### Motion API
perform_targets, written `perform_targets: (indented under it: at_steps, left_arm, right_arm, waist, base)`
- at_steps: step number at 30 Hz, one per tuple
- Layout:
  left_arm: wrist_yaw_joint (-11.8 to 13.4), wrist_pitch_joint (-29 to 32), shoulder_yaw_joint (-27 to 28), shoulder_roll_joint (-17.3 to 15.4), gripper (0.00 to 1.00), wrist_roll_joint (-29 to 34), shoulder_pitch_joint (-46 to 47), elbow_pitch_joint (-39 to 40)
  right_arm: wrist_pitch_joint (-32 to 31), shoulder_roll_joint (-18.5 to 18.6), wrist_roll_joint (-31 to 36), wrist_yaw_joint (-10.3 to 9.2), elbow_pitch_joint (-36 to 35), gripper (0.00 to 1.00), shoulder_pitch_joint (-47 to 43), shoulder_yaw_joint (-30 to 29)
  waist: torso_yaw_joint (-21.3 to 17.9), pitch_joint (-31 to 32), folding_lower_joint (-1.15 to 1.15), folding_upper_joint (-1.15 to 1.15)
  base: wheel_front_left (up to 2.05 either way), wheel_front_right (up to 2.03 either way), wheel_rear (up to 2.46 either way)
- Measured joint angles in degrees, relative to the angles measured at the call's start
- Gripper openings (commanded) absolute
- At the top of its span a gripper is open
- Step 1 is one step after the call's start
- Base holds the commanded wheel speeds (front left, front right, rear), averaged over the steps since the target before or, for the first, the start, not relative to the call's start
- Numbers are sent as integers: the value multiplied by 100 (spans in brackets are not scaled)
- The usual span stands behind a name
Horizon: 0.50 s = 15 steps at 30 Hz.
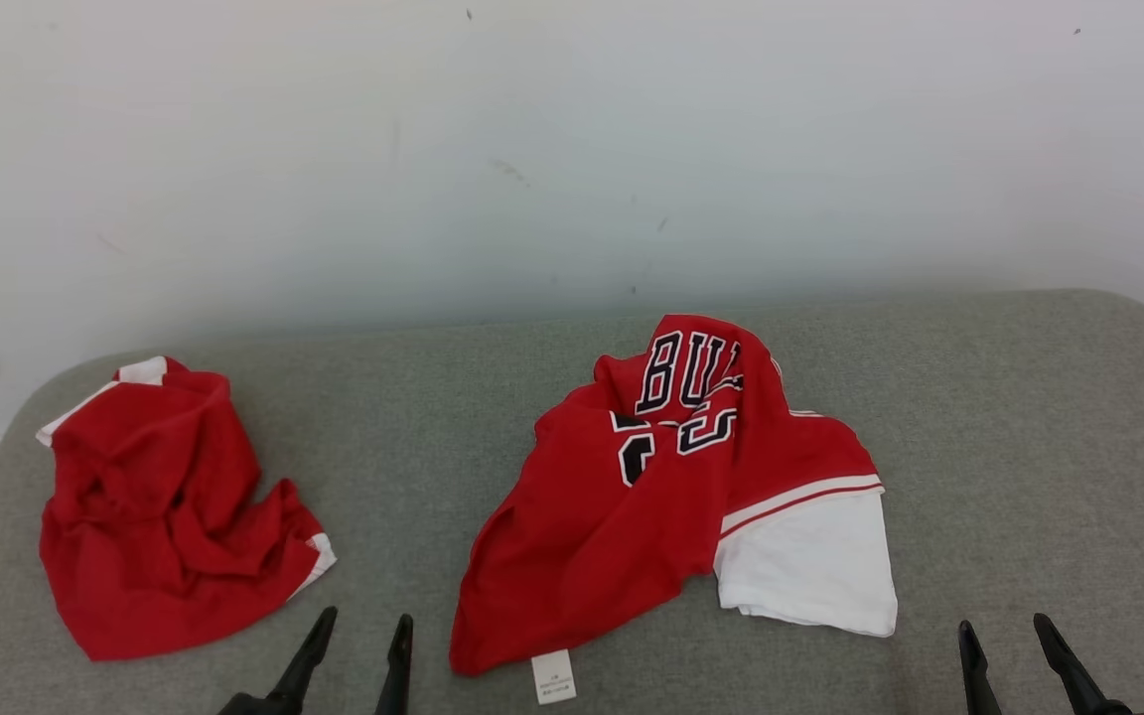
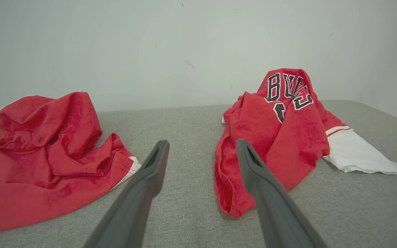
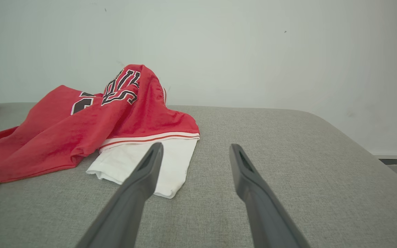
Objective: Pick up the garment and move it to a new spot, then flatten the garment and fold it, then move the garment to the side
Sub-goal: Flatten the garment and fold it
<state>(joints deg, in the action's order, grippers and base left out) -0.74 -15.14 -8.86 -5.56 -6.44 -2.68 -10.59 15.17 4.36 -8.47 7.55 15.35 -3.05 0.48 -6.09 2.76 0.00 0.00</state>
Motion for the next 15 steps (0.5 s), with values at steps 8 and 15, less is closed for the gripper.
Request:
perform_targets:
  at_steps: [8, 15]
  left_arm:
    - [-76, 0, 149, 91, 100, 144, -1, -30]
    - [-82, 0, 36, 131, 100, 360, 35, -82]
  right_arm:
    - [0, -3, 0, 0, -3, 100, 1, 3]
    - [0, 37, -19, 0, -44, 100, 57, -7]
  waist:
    - [-17, -4, 0, 0]
    - [-42, -30, 0, 0]
  base:
    - [0, 0, 0]
    - [0, 0, 0]
